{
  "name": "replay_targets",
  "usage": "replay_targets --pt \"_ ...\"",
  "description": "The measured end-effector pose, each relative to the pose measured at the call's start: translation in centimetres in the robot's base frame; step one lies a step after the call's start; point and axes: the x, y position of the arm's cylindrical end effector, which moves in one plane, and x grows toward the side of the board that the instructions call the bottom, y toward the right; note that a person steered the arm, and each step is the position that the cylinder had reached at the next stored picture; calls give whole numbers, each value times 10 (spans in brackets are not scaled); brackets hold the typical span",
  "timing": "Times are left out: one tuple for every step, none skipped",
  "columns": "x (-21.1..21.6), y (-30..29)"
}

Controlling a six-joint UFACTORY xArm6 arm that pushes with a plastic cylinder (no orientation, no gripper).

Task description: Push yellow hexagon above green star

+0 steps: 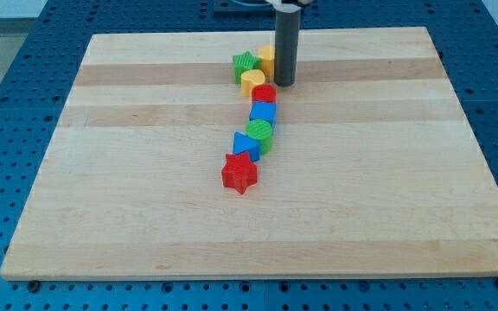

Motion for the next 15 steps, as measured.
replay_targets --pt "-21 -2" --pt "-45 -5" --pt "-51 -7" --pt "-51 26" --pt "-89 46" --pt "-117 31" --pt "-116 -3" --pt "-103 -20" --pt "-98 -26" --pt "-107 -6" --pt "-103 23" --pt "-92 20" --pt "-92 1" --pt "-92 -16" --pt "-91 -37"
